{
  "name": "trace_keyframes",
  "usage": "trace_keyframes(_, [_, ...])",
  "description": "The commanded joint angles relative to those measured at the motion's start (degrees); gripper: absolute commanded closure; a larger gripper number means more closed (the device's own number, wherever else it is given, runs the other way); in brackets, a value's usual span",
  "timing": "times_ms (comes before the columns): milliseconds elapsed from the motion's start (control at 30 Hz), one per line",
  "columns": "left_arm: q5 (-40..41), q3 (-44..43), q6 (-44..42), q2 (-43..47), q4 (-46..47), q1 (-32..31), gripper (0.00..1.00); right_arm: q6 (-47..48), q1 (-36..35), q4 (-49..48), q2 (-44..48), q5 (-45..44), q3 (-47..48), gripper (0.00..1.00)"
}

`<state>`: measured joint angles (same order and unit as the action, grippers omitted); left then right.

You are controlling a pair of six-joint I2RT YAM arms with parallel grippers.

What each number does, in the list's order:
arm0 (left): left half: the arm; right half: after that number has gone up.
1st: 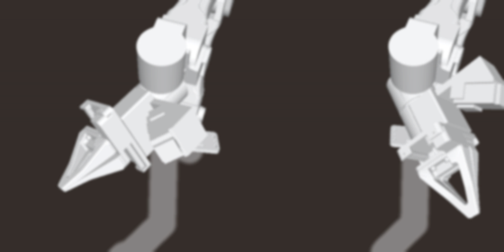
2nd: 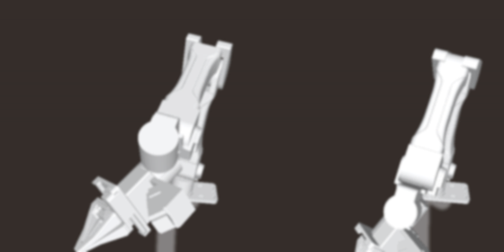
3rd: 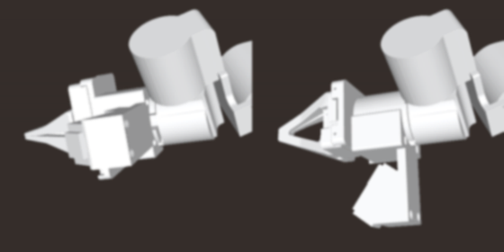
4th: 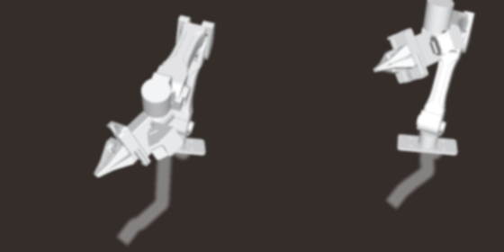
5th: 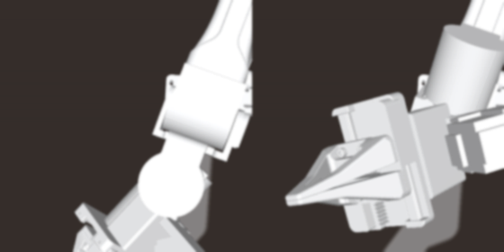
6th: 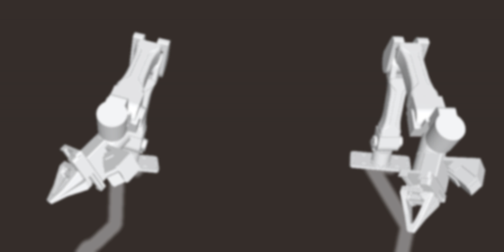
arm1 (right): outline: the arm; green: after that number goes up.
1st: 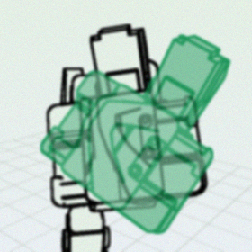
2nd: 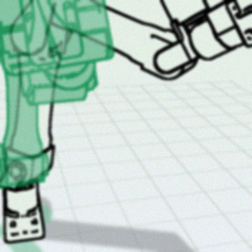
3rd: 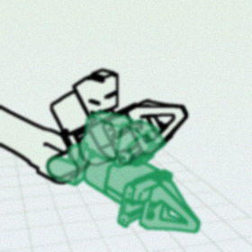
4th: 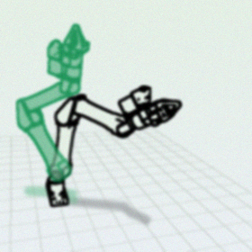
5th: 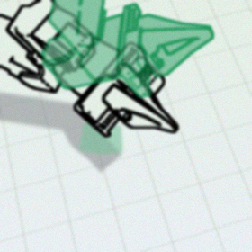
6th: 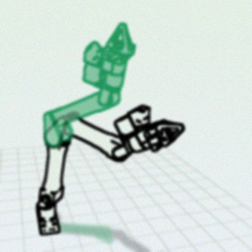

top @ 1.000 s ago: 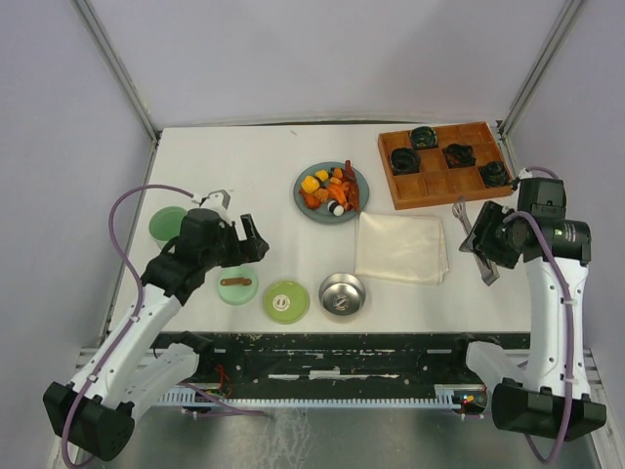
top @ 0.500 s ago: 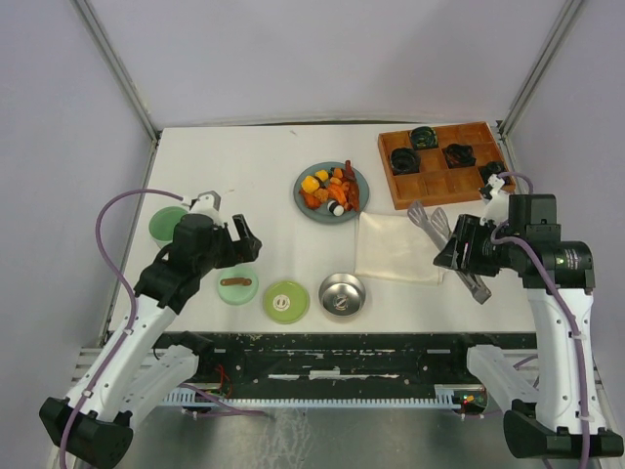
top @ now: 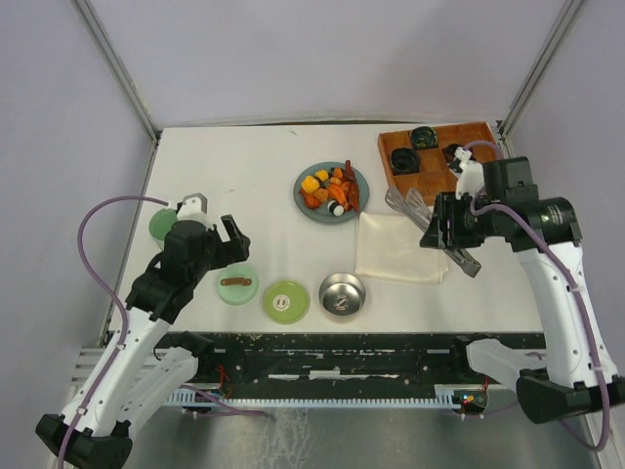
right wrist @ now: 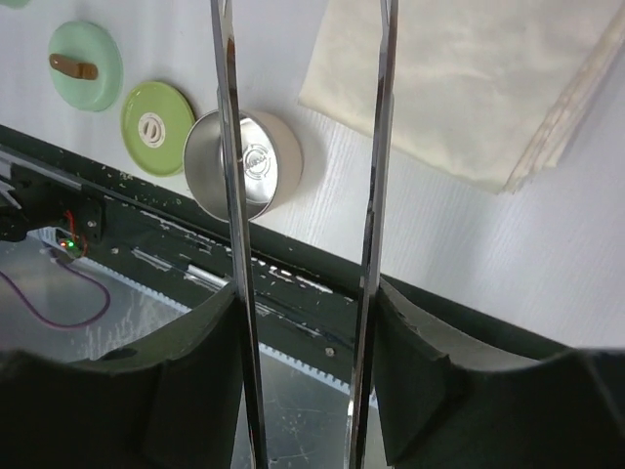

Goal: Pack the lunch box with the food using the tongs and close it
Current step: Pick up the fake food from the plate.

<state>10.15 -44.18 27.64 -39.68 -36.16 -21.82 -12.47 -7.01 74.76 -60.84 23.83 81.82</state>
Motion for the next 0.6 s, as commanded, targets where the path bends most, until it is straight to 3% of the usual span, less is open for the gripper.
trace_keyframes(0, [5.3, -0.65, 0.94, 0.38, -0.25, 0.2, 0.04, 1.77, -7.53, -2.6, -6.65, -9.82, 6.55, 0.44])
trace_keyframes(233, [6.66, -0.81, 1.5, 0.36, -0.74, 0.21, 0.04, 1.71, -17.55, -4.98, -17.7, -19.83, 10.97, 0.44])
trace_keyframes(567, [3.33, -0.37, 0.7, -2.08, 0.32, 0.2, 0.04, -2.99, -18.62, -9.89, -30.94, -19.85, 14.54, 0.46])
